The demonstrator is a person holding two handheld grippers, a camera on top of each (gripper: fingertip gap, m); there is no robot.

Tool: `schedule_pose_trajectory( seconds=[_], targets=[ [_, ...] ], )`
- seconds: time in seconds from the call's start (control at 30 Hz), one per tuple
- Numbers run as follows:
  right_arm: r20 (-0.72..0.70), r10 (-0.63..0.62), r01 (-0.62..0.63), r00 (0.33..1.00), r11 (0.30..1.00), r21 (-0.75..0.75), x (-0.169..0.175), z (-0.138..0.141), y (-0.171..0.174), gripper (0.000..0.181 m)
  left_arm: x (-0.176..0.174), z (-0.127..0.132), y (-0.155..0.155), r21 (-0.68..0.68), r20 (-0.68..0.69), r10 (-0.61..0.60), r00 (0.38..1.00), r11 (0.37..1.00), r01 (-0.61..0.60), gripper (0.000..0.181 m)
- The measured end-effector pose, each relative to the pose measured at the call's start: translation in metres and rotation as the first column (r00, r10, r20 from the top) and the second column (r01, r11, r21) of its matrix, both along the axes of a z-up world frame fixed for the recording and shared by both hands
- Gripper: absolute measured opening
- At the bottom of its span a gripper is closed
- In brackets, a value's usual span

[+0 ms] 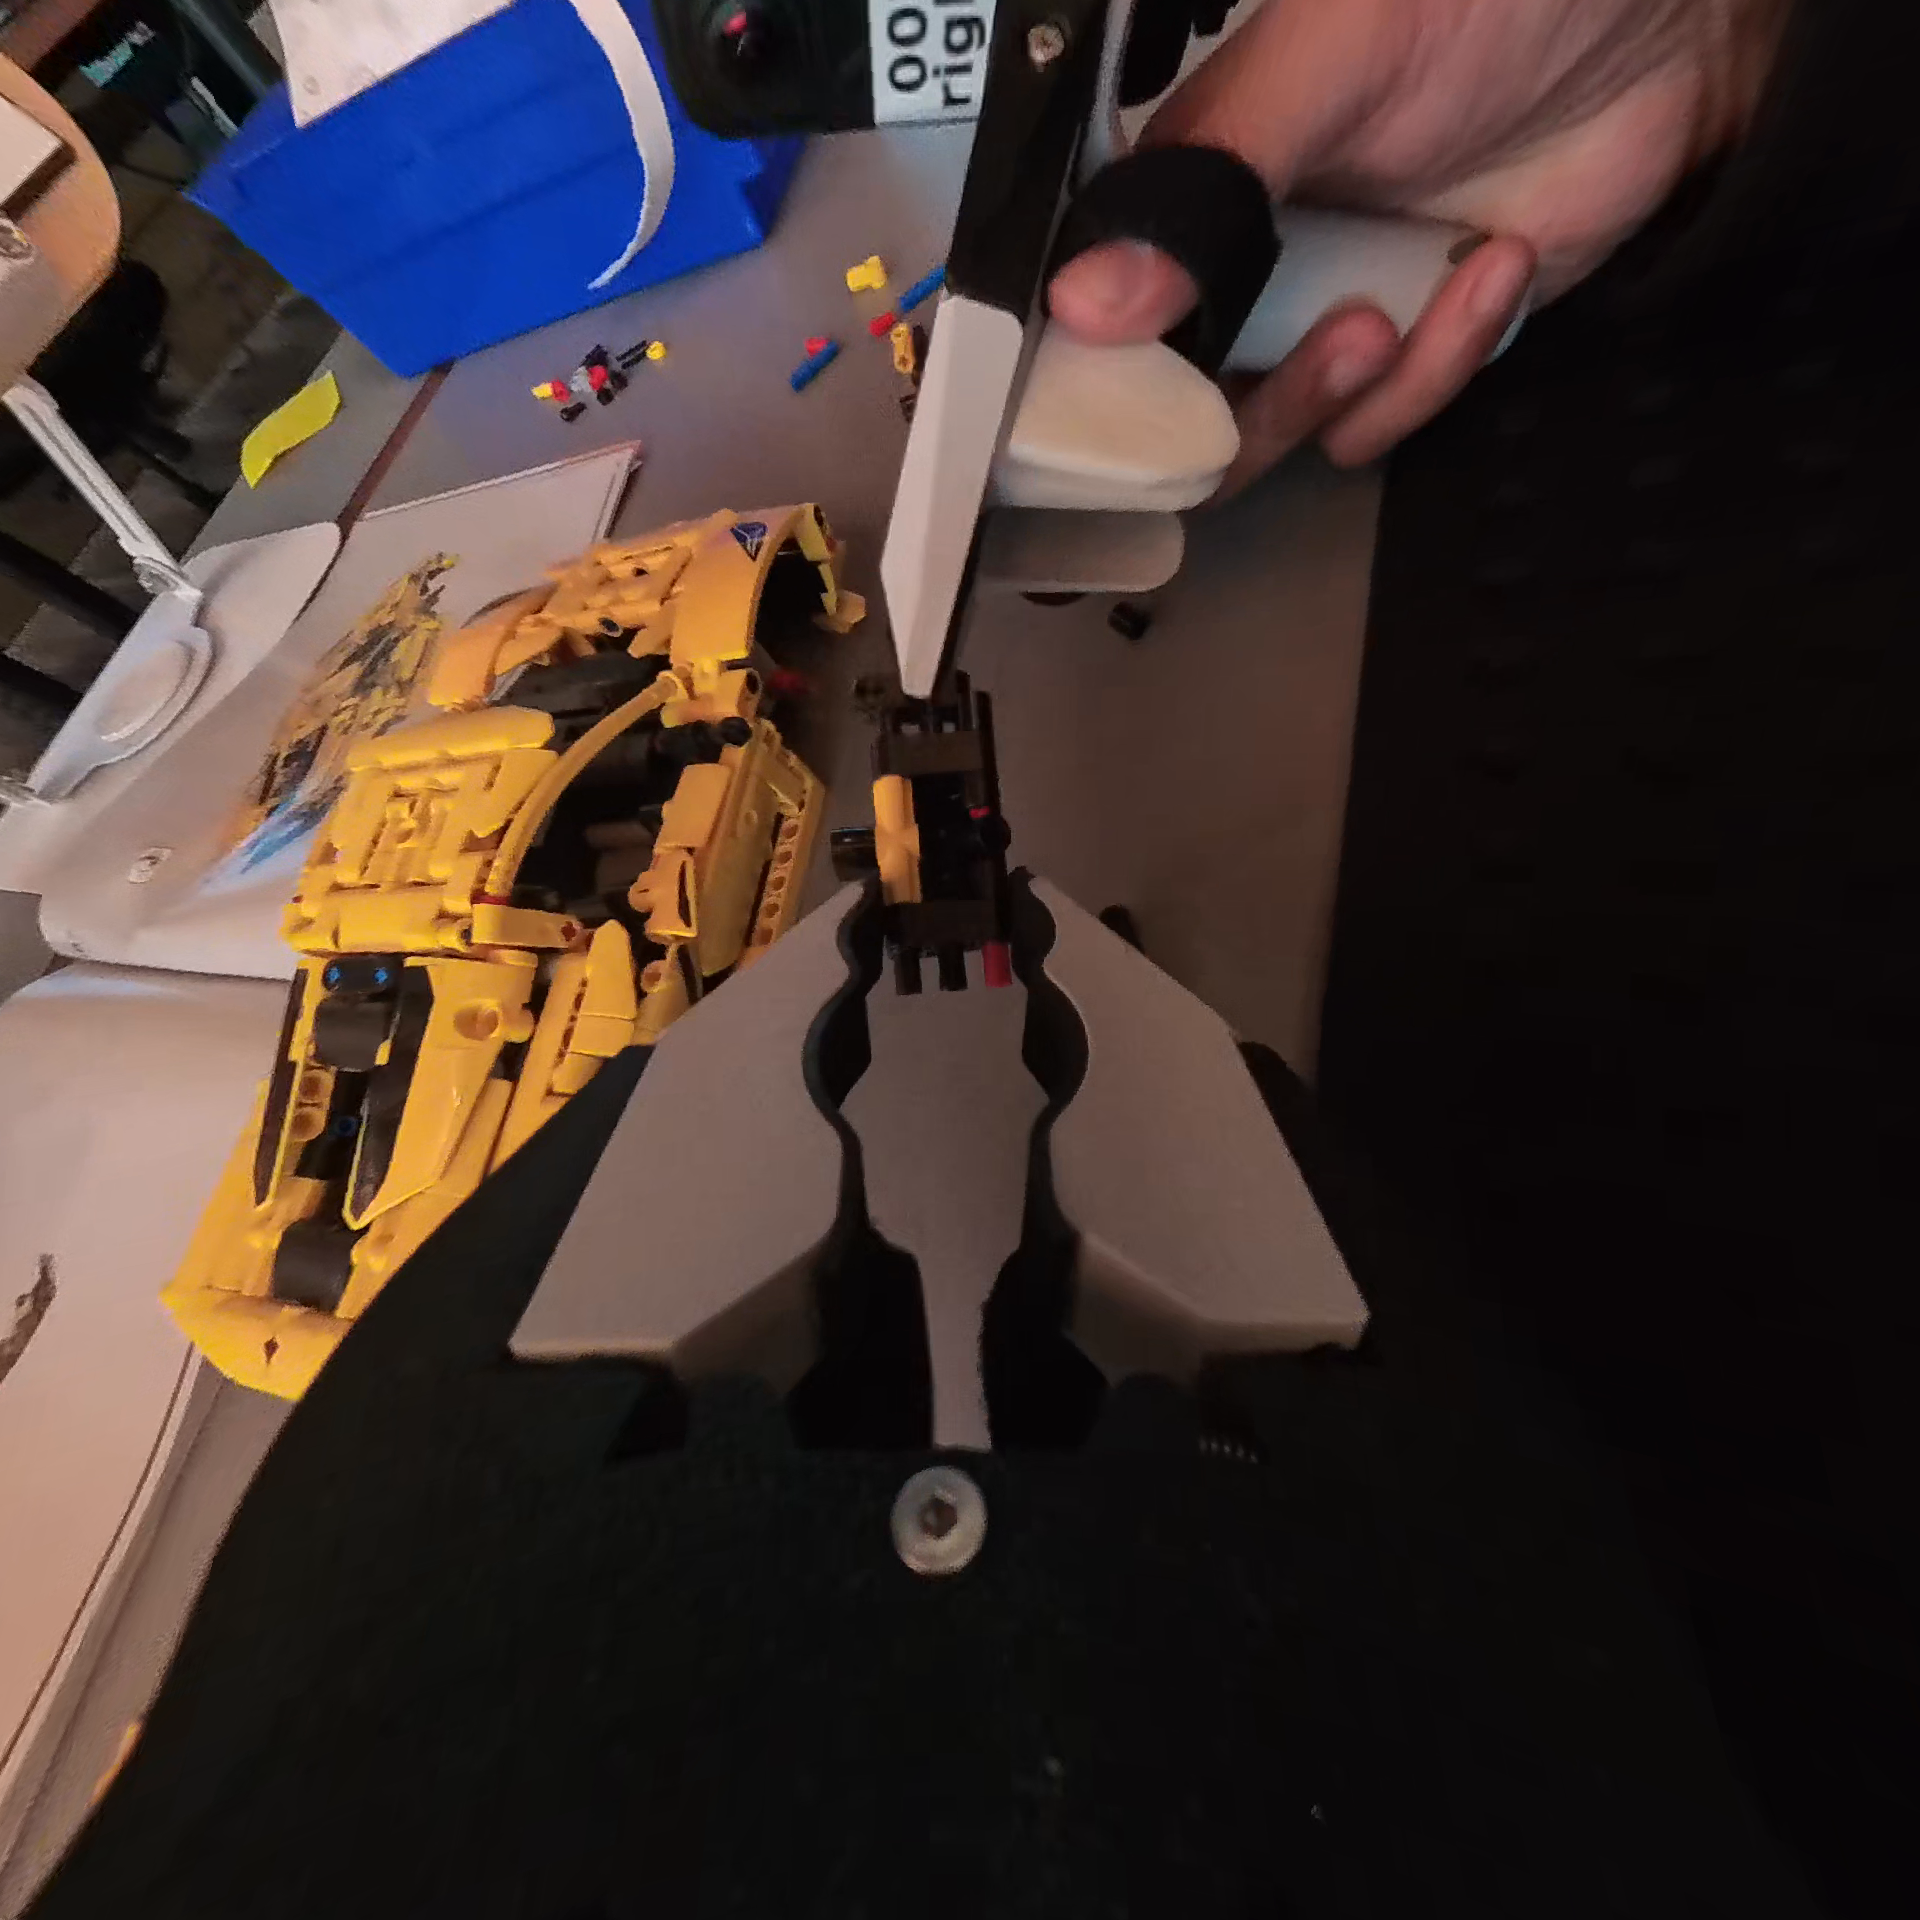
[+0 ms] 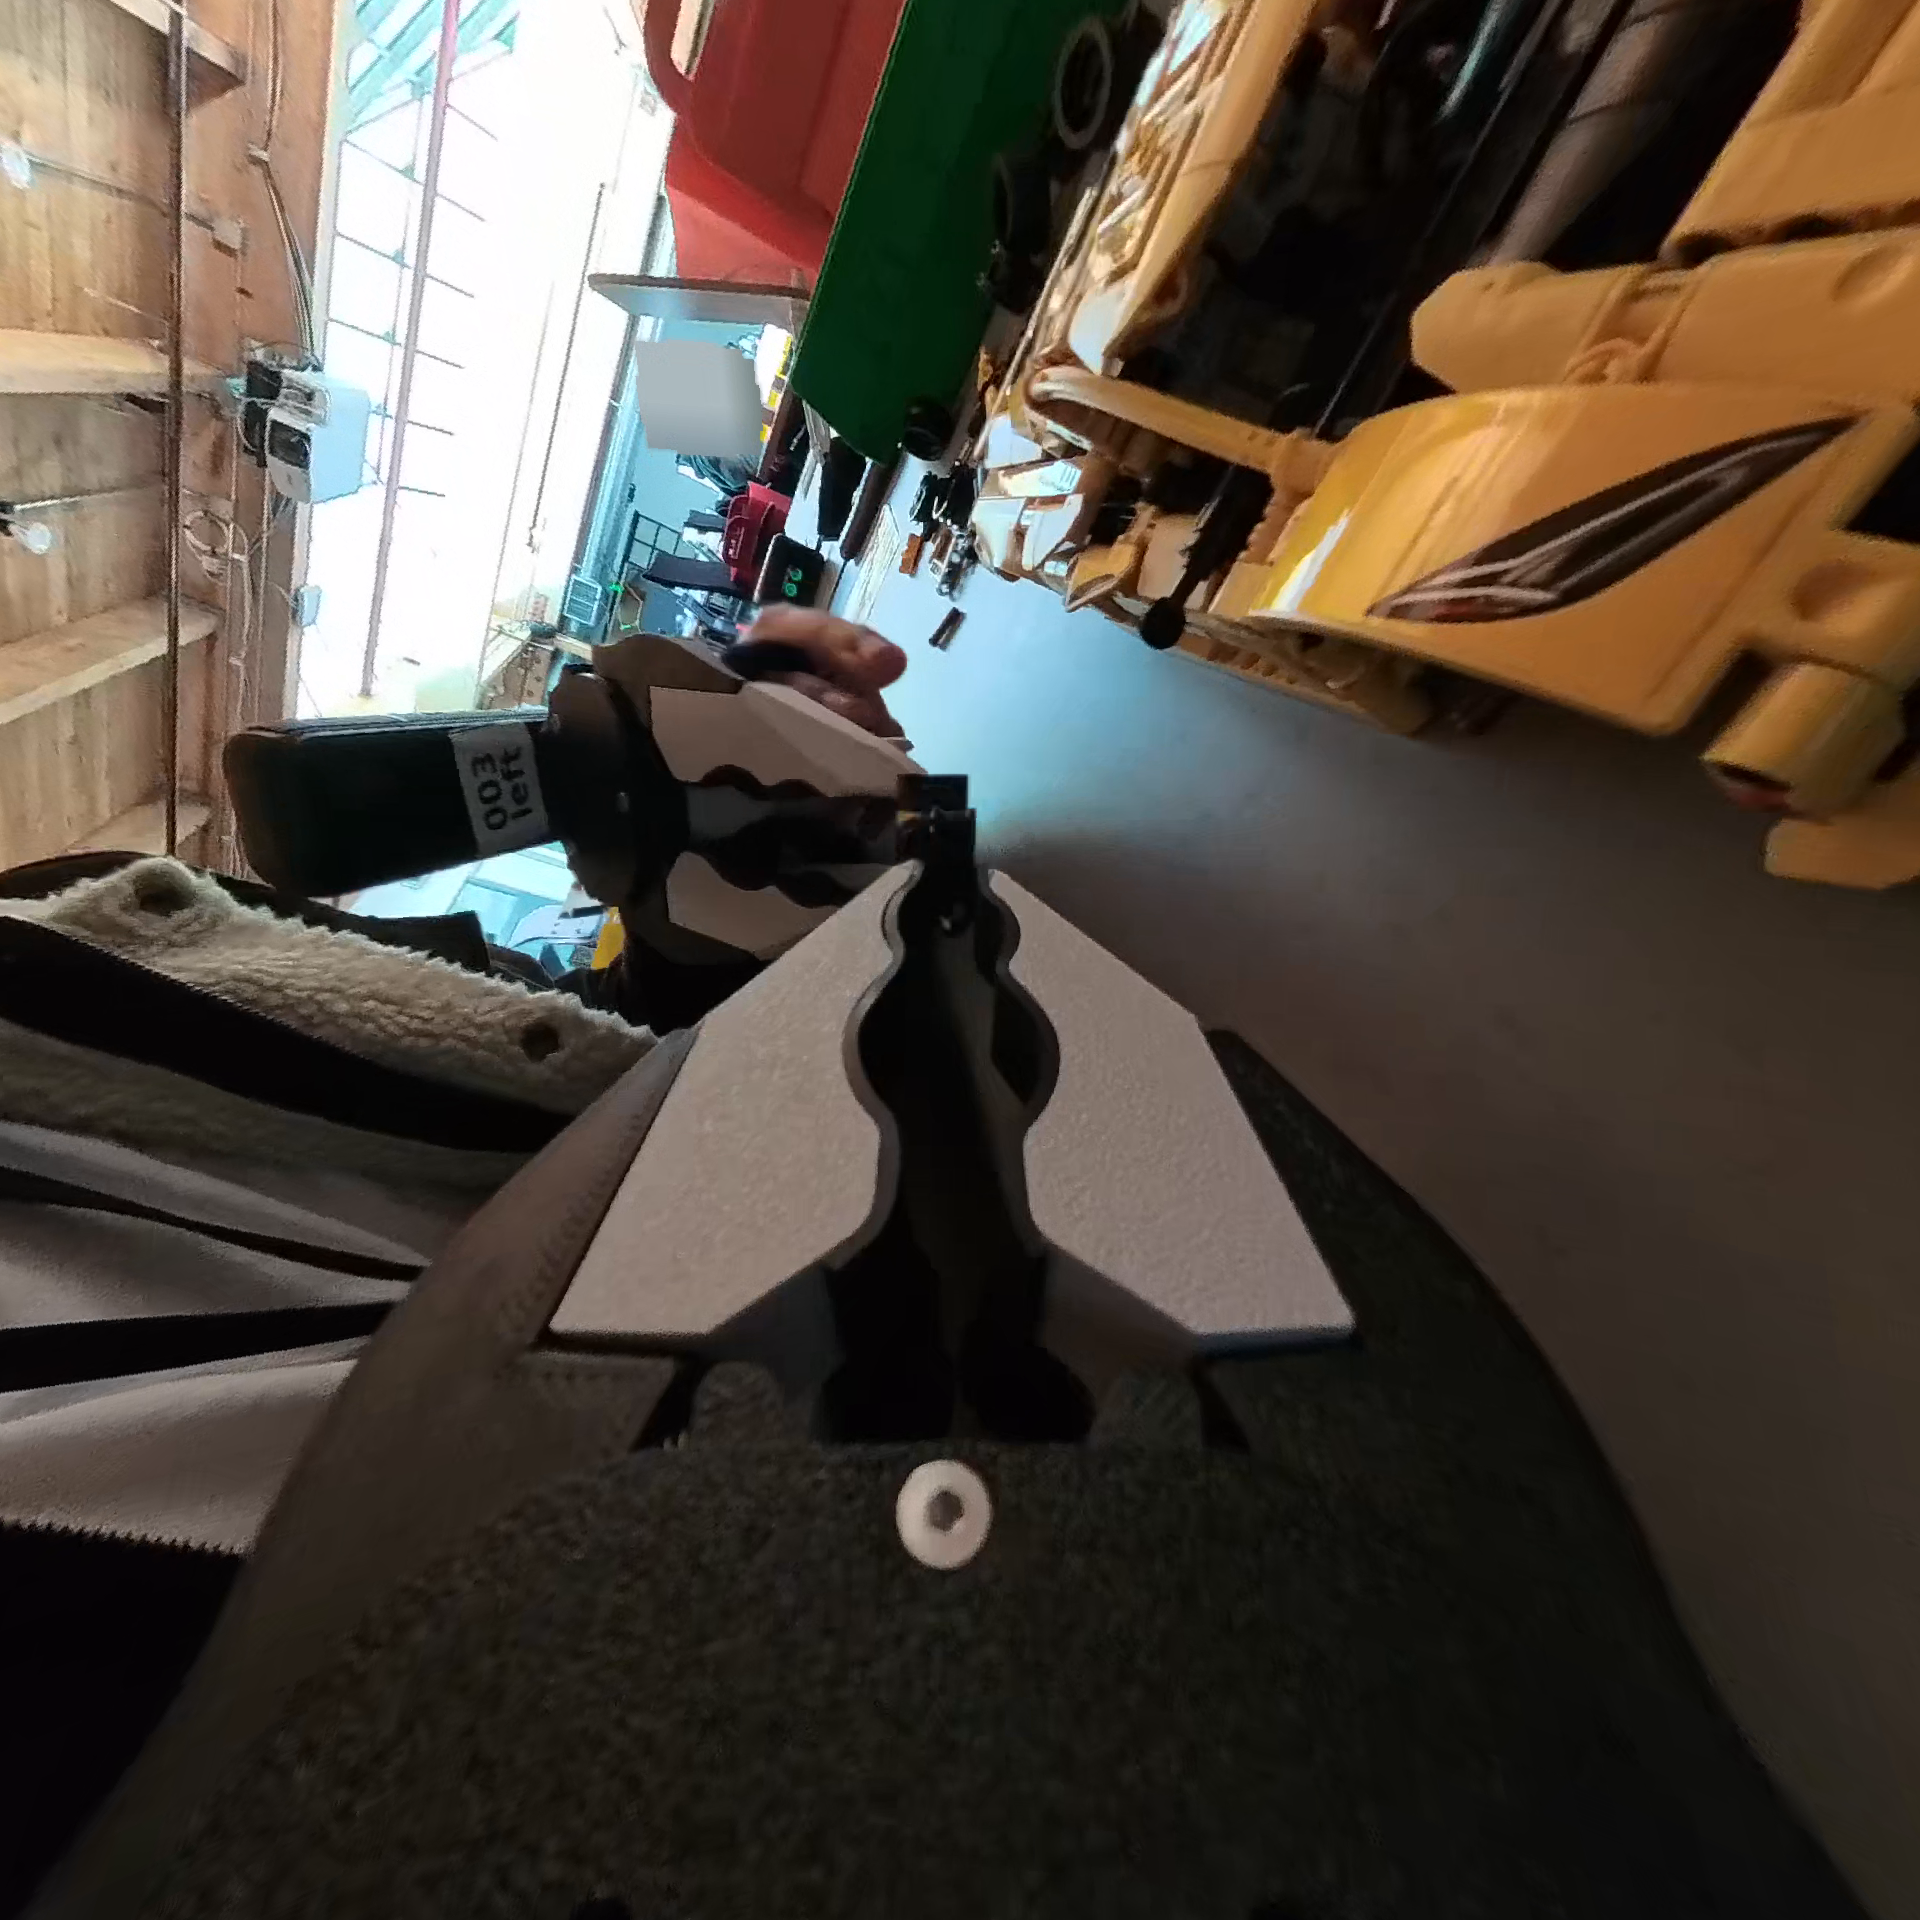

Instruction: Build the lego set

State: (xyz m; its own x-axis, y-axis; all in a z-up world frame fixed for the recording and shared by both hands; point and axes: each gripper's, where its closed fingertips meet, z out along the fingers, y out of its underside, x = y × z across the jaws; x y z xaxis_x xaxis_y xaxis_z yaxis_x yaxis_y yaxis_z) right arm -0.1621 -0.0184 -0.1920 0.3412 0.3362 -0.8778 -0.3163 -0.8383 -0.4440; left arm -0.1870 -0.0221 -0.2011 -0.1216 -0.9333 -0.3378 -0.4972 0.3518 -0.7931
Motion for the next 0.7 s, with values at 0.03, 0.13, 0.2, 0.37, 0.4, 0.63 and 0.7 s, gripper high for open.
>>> schedule_pose_trajectory(
  seconds=[0.03, 0.13, 0.2, 0.37, 0.4, 0.63, 0.7],
  targets=[
    [-0.008, 0.008, -0.008, 1.0, 1.0, -0.003, -0.0011, 0.0003, -0.0007, 0.006, -0.0001, -0.0016, -0.0002, 0.005, -0.007, -0.001, 1.0, 1.0, 0.001, 0.024],
    [0.005, 0.01, -0.01, 1.0, 1.0, 0.007, -0.0011, 0.0004, -0.0001, 0.006, -0.0001, -0.0017, 0.0007, 0.018, -0.008, 0.003, 1.0, 1.0, -0.003, 0.024],
    [-0.004, 0.019, -0.019, 1.0, 1.0, -0.005, -0.0022, -0.0004, -0.0009, 0.006, -0.001, -0.0023, -0.0002, -0.006, -0.014, 0.001, 1.0, 1.0, -0.001, 0.024],
    [-0.02, 0.013, -0.014, 1.0, 1.0, -0.02, -0.0016, -0.0009, 0.0004, 0.006, -0.002, -0.0059, 0.0006, 0.01, -0.04, 0.008, 0.999, 1.0, -0.008, 0.024],
    [-0.026, 0.021, -0.022, 0.999, 1.0, -0.019, -0.003, -0.0001, -0.0004, 0.006, -0.0021, -0.0054, 0.0002, 0.005, -0.038, 0.007, 0.999, 1.0, -0.007, 0.024],
    [-0.047, 0.025, -0.027, 0.999, 0.999, -0.037, -0.0035, -0.0005, -0.0004, 0.006, -0.0025, -0.0095, -0.002, 0.005, -0.062, -0.001, 0.998, 1.0, 0.001, 0.024],
    [-0.034, 0.034, -0.036, 0.999, 0.999, -0.041, -0.0048, -0.0024, -0.0016, 0.006, -0.0028, -0.0109, -0.0023, -0.001, -0.071, -0.001, 0.997, 1.0, 0.001, 0.024]
  ],
)
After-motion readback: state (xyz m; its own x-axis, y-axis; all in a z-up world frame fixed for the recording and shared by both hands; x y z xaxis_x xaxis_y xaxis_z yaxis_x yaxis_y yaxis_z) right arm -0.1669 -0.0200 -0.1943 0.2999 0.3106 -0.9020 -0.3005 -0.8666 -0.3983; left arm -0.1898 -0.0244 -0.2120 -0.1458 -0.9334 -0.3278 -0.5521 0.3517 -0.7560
